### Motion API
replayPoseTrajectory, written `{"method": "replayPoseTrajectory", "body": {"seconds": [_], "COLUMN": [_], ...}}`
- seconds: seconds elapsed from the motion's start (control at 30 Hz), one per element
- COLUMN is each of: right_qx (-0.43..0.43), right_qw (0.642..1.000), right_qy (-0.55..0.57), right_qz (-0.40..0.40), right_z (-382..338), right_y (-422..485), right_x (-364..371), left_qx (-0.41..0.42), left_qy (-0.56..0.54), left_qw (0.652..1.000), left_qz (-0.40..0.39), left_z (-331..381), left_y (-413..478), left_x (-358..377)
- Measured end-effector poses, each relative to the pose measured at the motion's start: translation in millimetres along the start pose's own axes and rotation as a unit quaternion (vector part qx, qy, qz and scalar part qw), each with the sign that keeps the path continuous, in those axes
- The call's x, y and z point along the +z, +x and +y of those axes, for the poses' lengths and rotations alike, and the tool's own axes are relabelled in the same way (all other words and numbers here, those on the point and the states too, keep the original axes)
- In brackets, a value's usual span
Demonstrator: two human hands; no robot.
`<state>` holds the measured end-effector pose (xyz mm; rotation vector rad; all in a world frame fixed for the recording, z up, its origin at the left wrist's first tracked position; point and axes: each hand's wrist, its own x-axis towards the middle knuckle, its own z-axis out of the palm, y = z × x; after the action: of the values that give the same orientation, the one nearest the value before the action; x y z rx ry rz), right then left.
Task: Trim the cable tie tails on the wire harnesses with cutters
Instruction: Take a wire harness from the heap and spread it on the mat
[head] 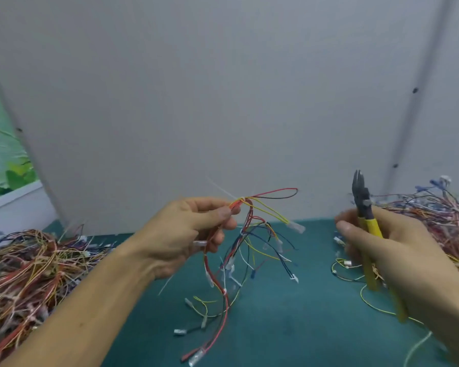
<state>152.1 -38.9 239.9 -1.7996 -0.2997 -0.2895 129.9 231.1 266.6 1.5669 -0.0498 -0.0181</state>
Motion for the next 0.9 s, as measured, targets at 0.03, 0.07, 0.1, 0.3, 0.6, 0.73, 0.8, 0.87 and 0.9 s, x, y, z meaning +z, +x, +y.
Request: {"method": "replayPoseTrajectory", "body": {"seconds": [0.03, 0.07, 0.1, 0.3, 0.6, 0.73, 0.8, 0.87, 0.9], "right_qx": [-0.008, -0.018, -0.020, -0.027, -0.077, -0.156, -0.170, -0.159, -0.145], "right_qw": [1.000, 0.999, 0.999, 0.951, 0.886, 0.897, 0.906, 0.908, 0.903], "right_qy": [-0.017, -0.028, -0.028, 0.013, -0.024, -0.180, -0.198, -0.227, -0.257], "right_qz": [-0.007, -0.016, -0.028, -0.308, -0.456, -0.372, -0.335, -0.313, -0.311], "right_z": [-4, -5, -8, -19, -41, -59, -63, -63, -62], "right_y": [5, 13, 20, 56, 63, 77, 80, 81, 81], "right_x": [1, 3, 5, 20, 5, -27, -39, -50, -54], "left_qx": [0.010, 0.016, 0.024, 0.045, -0.007, -0.083, -0.114, -0.130, -0.129], "left_qy": [0.000, 0.000, 0.001, 0.021, 0.093, 0.207, 0.225, 0.206, 0.190], "left_qw": [1.000, 1.000, 0.999, 0.985, 0.979, 0.961, 0.953, 0.955, 0.961], "left_qz": [-0.011, -0.025, -0.042, -0.166, -0.182, -0.162, -0.166, -0.167, -0.157], "left_z": [3, 8, 12, 39, 59, 61, 61, 61, 59], "left_y": [0, -1, -2, -5, -3, 0, 3, 3, 2], "left_x": [-1, -2, -3, -11, -39, -61, -73, -85, -91]}}
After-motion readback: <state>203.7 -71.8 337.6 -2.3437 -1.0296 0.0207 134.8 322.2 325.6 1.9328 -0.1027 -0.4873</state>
